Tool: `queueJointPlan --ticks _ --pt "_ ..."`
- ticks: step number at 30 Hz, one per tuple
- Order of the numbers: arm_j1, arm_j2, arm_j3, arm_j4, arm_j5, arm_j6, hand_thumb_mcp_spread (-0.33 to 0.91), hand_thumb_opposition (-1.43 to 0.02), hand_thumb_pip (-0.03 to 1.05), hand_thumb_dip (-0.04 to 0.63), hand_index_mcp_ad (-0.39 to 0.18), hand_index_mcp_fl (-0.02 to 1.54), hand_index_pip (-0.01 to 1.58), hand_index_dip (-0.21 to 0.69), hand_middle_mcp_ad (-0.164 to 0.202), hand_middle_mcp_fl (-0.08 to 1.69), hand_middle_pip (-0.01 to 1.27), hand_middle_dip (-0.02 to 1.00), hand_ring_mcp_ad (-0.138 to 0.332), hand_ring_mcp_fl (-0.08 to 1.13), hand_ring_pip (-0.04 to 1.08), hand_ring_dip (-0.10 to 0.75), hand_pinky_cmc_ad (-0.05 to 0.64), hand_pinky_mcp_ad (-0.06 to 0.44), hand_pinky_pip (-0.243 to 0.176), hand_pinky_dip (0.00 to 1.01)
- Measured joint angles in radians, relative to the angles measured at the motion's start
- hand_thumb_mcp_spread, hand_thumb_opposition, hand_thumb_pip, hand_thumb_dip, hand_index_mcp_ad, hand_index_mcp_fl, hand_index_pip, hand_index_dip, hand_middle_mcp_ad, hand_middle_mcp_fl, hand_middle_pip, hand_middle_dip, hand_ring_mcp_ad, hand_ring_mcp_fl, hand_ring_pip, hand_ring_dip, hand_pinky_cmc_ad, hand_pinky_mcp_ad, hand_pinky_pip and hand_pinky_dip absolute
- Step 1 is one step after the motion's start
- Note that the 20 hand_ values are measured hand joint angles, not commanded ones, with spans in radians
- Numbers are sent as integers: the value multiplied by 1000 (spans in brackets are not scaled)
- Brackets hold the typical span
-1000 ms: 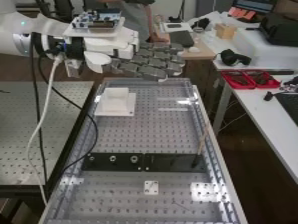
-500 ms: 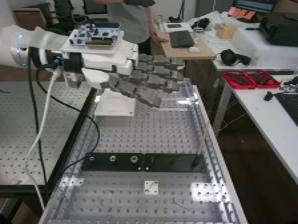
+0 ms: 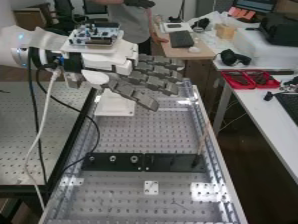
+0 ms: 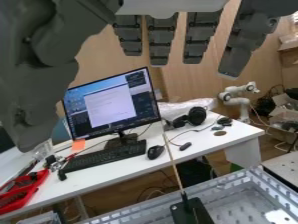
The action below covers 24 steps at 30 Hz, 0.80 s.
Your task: Grab the paper clip and place it in the clear container
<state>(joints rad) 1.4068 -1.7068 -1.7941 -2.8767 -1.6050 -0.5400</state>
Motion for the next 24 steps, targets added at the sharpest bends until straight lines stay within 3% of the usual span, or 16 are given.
queueJointPlan --ticks 11,19,24 --pt "-15 -42 -1 3 23 -2 257 -724 478 86 -37 24 79 16 44 5 122 175 134 5 124 98 335 281 -80 475" --pt "-68 -110 18 -3 13 -12 253 -730 482 101 -37 21 79 16 44 5 122 175 134 5 120 98 332 281 -80 478" --pt "-114 -164 43 -8 -28 -29 258 -745 539 131 -37 42 89 16 44 3 122 175 134 2 120 94 332 281 -80 478"
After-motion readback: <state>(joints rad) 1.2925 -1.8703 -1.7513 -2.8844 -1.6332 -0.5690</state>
